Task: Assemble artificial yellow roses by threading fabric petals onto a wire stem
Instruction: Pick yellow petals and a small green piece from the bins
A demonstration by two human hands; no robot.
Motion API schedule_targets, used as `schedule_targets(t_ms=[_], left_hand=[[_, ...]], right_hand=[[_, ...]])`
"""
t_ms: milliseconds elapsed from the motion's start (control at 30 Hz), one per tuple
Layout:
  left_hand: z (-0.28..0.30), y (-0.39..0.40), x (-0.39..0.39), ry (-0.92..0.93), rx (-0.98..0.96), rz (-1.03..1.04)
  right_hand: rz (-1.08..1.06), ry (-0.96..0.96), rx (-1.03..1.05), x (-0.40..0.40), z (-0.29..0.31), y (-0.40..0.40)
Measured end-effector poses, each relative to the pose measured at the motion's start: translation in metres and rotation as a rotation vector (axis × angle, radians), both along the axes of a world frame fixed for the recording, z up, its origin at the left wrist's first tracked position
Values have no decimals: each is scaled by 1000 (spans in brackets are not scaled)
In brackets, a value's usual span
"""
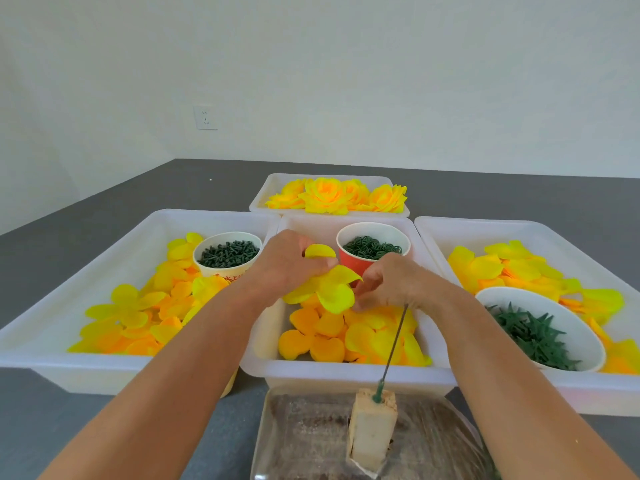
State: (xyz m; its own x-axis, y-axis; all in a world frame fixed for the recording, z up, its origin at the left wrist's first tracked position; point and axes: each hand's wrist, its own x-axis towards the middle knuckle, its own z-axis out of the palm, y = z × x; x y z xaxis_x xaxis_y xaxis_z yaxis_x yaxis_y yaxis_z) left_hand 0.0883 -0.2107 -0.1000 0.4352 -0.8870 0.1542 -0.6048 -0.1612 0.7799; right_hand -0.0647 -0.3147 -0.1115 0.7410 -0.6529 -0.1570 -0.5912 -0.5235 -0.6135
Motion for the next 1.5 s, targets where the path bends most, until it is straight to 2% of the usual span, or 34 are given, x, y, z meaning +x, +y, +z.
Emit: schedule_targets(t_ms=[100, 200, 333, 500, 667, 800, 933, 1067, 1167, 1367, 1500], left_hand=[[0, -1, 0, -36, -9, -1], [-1, -2, 3, -86, 17, 5], [-1, -1, 2, -70, 26, -57], [1, 3, -5, -98, 53, -158], [3, 7, -11, -125, 241, -282], [4, 7, -13, -138, 312, -307], [4, 5, -14, -110, 351, -337], [-3, -1, -12, -34, 258, -159], [-8, -5, -12, -60, 187, -54], [-10, -6, -7, 47, 95, -1], [-7, -5, -7, 8, 38, 27]], right_hand=[[119, 153, -8, -2, 0, 2], [151, 276, -95, -1, -1, 2], [136, 314, -153, 1, 1, 4], [123, 227, -166, 1, 0, 2], [63, 9, -163, 6, 0, 2], [108, 82, -196, 6, 0, 3], [-12, -93, -202, 5, 1, 1], [-97, -258, -204, 5, 3, -1], [-92, -348, -164, 4, 4, -2], [-54, -396, -59, 3, 5, 1], [-96, -405, -34, 3, 5, 1]])
